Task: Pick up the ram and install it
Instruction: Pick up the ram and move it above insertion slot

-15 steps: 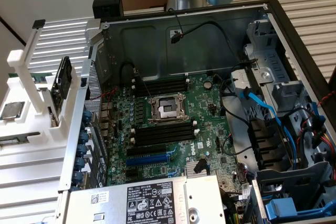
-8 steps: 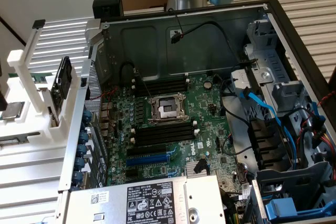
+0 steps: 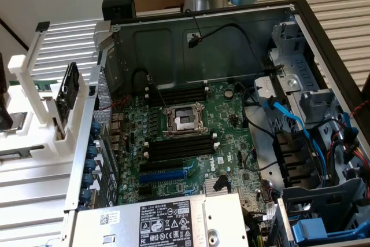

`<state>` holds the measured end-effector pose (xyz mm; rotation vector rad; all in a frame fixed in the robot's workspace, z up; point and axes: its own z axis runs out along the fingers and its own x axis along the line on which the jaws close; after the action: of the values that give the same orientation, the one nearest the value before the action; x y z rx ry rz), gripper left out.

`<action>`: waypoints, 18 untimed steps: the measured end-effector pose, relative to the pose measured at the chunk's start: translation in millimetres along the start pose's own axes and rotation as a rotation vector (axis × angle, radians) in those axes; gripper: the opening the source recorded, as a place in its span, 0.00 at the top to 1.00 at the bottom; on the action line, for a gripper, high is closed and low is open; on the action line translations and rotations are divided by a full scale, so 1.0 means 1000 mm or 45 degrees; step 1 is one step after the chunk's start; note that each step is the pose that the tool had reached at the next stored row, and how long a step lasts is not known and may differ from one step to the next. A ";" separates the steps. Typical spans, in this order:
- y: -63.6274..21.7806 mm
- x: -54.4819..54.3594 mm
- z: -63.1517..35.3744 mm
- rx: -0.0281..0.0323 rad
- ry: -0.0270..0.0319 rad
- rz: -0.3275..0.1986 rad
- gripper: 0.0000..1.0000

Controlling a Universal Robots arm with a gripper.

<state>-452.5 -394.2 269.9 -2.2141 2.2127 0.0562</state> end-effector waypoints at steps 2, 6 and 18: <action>-0.0006 0.000 0.0037 0.0001 0.0000 0.000 0.89; -0.0024 -0.001 0.0109 0.0000 0.0001 0.000 0.89; 0.0051 -0.011 0.0331 0.0022 -0.0004 0.000 0.89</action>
<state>-458.2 -382.0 237.3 -2.2131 2.2117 0.0546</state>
